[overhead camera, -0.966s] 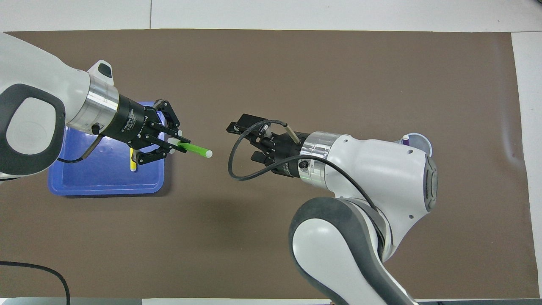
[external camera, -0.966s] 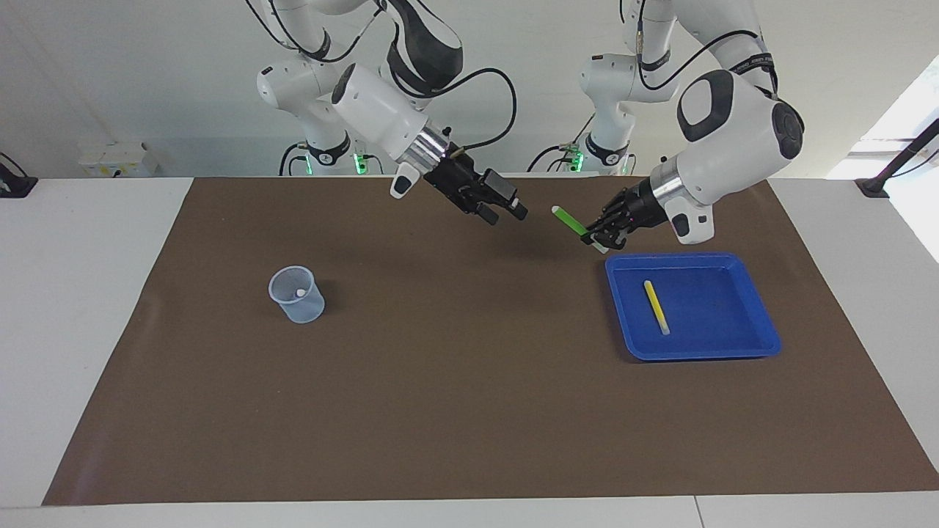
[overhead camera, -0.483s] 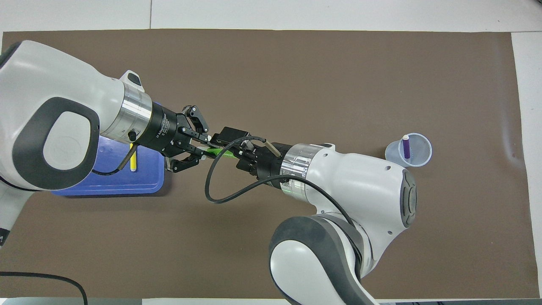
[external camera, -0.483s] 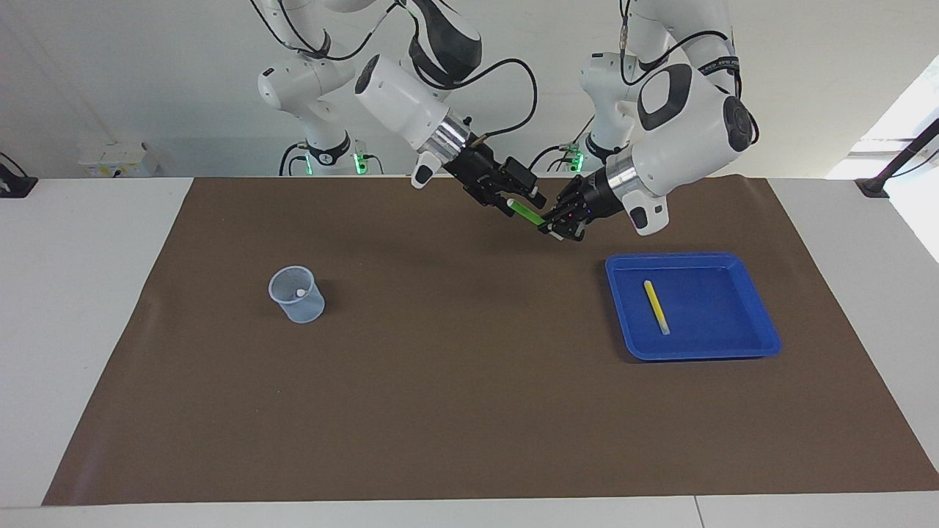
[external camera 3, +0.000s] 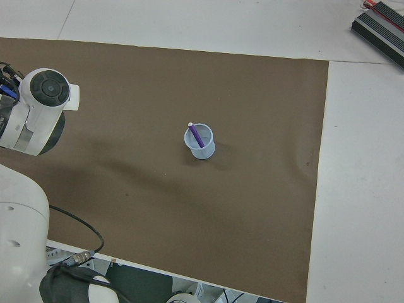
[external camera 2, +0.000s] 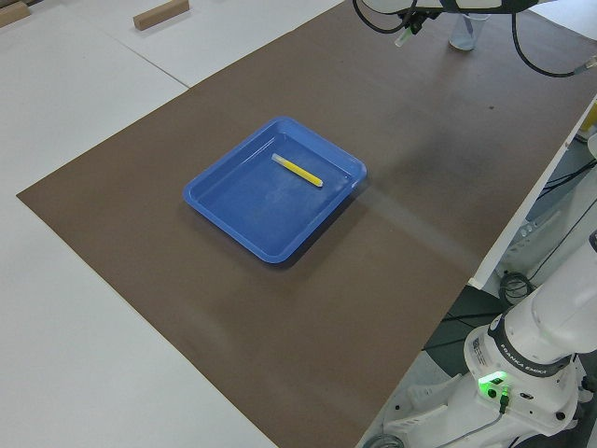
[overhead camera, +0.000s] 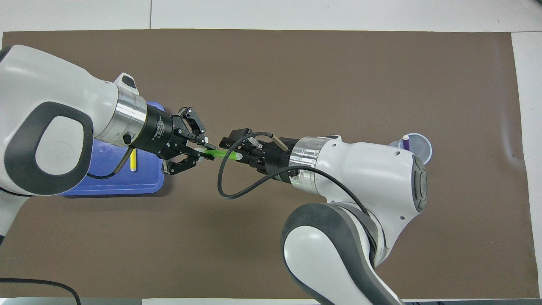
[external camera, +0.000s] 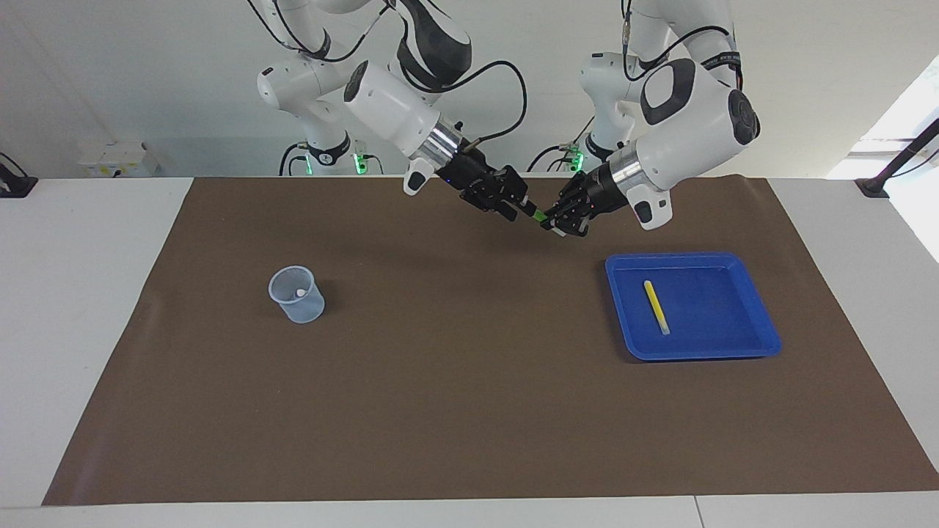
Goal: Transfer and insert pens with both arms
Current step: 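Grasp the green pen with the right gripper, open the left gripper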
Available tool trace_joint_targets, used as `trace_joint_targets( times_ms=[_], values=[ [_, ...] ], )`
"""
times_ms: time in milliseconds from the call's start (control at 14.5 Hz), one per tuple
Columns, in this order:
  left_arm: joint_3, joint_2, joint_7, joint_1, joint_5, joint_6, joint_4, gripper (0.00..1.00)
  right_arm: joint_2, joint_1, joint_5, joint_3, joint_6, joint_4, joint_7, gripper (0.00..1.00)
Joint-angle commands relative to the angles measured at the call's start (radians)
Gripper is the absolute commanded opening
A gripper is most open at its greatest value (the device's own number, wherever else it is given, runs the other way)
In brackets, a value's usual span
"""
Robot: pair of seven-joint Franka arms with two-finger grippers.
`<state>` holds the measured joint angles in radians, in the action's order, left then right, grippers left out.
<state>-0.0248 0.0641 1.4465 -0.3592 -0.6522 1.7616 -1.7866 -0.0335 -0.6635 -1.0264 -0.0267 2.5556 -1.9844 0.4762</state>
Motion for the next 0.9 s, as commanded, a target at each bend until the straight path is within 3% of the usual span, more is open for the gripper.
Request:
trace_joint_targets(
  times_ms=[0, 345, 483, 621, 690, 759, 828],
  values=[
    [-0.006, -0.030, 0.011, -0.006, -0.020, 0.022, -0.036, 0.00, 0.000, 0.007, 0.019, 0.004, -0.014, 0.009, -0.010, 0.54],
    [-0.006, -0.032, 0.012, -0.004, -0.029, 0.025, -0.036, 0.00, 0.001, 0.001, 0.019, 0.004, -0.018, 0.013, -0.007, 0.54],
    [-0.006, -0.032, 0.012, -0.004, -0.030, 0.025, -0.036, 0.00, 0.001, -0.001, 0.019, 0.004, -0.018, 0.013, -0.007, 0.46],
    [-0.006, -0.035, 0.012, -0.003, -0.040, 0.025, -0.036, 0.00, 0.001, 0.001, 0.019, 0.004, -0.018, 0.012, -0.010, 0.33],
    [-0.006, -0.035, 0.012, -0.003, -0.040, 0.025, -0.036, 0.00, 0.001, 0.001, 0.019, 0.004, -0.018, 0.012, -0.010, 0.23],
    [-0.006, -0.035, 0.012, 0.000, -0.041, 0.027, -0.036, 0.00, 0.001, 0.001, 0.019, 0.004, -0.018, 0.012, -0.008, 0.06],
    [-0.006, -0.035, 0.014, 0.000, -0.041, 0.027, -0.036, 0.00, 0.003, 0.001, 0.019, 0.004, -0.018, 0.010, -0.008, 0.00]
  ],
)
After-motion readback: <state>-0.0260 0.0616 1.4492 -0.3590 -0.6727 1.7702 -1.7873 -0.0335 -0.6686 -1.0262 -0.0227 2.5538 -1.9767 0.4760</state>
